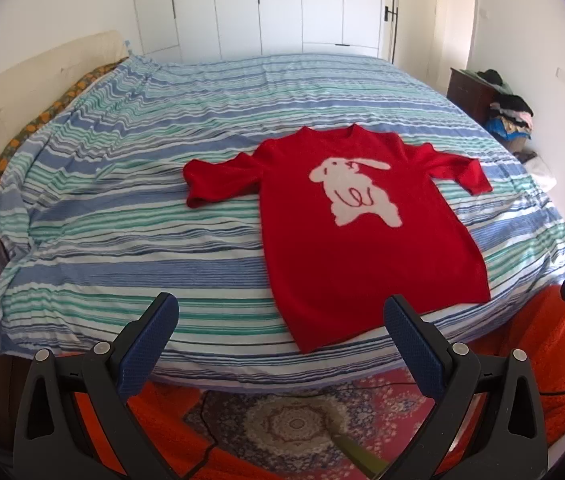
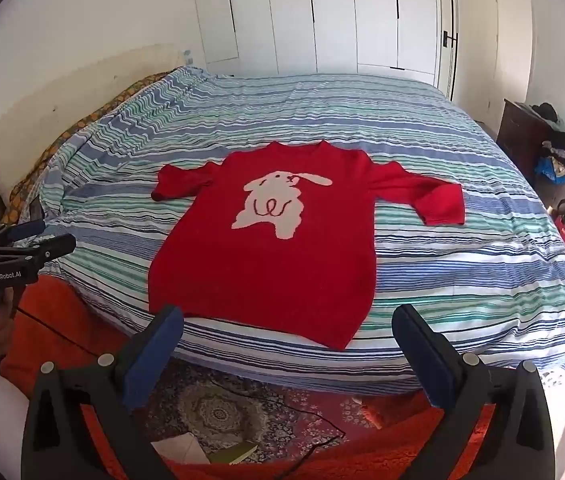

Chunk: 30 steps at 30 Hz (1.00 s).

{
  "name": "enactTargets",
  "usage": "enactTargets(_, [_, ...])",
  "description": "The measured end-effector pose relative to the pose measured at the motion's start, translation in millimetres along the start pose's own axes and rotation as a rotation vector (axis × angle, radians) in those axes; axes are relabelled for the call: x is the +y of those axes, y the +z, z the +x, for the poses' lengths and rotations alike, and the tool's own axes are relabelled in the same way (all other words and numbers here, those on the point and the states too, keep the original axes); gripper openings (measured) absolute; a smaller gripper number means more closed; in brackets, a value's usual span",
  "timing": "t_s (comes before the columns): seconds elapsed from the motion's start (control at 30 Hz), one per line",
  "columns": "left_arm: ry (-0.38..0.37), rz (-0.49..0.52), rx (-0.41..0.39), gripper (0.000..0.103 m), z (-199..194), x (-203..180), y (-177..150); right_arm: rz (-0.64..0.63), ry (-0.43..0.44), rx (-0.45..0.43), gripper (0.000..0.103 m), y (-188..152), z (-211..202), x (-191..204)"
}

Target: Fold small clothes

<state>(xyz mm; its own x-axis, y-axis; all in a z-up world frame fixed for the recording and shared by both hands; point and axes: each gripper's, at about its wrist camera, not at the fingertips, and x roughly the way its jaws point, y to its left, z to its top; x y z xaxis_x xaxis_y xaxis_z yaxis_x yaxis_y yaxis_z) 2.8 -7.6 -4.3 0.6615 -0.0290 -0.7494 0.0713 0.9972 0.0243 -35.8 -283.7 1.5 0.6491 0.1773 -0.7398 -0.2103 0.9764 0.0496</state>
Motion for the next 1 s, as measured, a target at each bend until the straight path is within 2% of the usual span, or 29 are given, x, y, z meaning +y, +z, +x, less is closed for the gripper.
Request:
enactTargets(0.27, [-0.017,0.031,0.011,0.102,2,-11,-1,-0.016,0.026,0.000,0.103,1,2,6])
enactTargets(1.0, [-0.032,0.037,0.026,0.102,4,-15,-3,-0.074,0.067,0.010,0.103,-1,6,22])
